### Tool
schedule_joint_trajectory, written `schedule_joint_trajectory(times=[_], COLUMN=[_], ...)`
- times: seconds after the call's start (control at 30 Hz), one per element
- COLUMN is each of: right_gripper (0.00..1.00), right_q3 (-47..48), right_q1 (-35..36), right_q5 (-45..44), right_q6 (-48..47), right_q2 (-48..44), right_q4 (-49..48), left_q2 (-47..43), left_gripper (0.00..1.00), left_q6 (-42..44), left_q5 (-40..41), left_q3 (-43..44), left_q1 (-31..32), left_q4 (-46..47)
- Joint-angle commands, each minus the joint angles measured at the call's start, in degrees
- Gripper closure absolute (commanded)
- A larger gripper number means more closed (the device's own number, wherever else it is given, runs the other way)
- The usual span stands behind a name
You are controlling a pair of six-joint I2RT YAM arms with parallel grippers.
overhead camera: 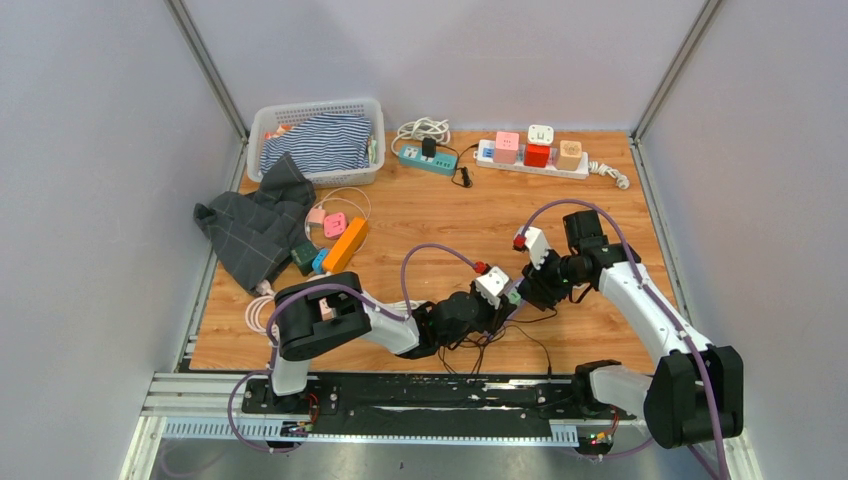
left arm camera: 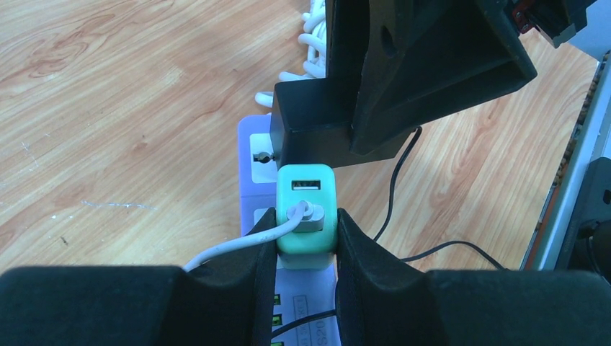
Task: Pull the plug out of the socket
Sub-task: Remove the plug from the socket.
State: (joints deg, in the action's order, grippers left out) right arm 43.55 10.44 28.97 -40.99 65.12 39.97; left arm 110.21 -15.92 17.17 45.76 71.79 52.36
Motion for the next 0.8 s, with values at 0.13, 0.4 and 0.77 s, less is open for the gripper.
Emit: schedule_joint_trajectory(times=[0.13,0.4,0.77], right_gripper=[1.00,1.00,1.00], right_q3=[0.13,0.66,0.32], right_q1=[-0.65,1.22,-1.32], right_q5=[-5.20,14.13,-9.78], right_q6=[4.95,-3.79,6.39], right_q2=[-1.57,0.33,-1.91], right_q4=[-0.96,8.96,-2.39], left_q2=[2.99,3.00,3.29], left_gripper=[1.00,1.00,1.00], left_q6=[0.89,0.89,0.89], left_q5=[2.08,2.08,2.08], left_q3=[-1.20,-1.20,-0.90], left_q1=[-1.13,-1.20,-1.21], left_q4=[-7.64,-7.71,-7.71])
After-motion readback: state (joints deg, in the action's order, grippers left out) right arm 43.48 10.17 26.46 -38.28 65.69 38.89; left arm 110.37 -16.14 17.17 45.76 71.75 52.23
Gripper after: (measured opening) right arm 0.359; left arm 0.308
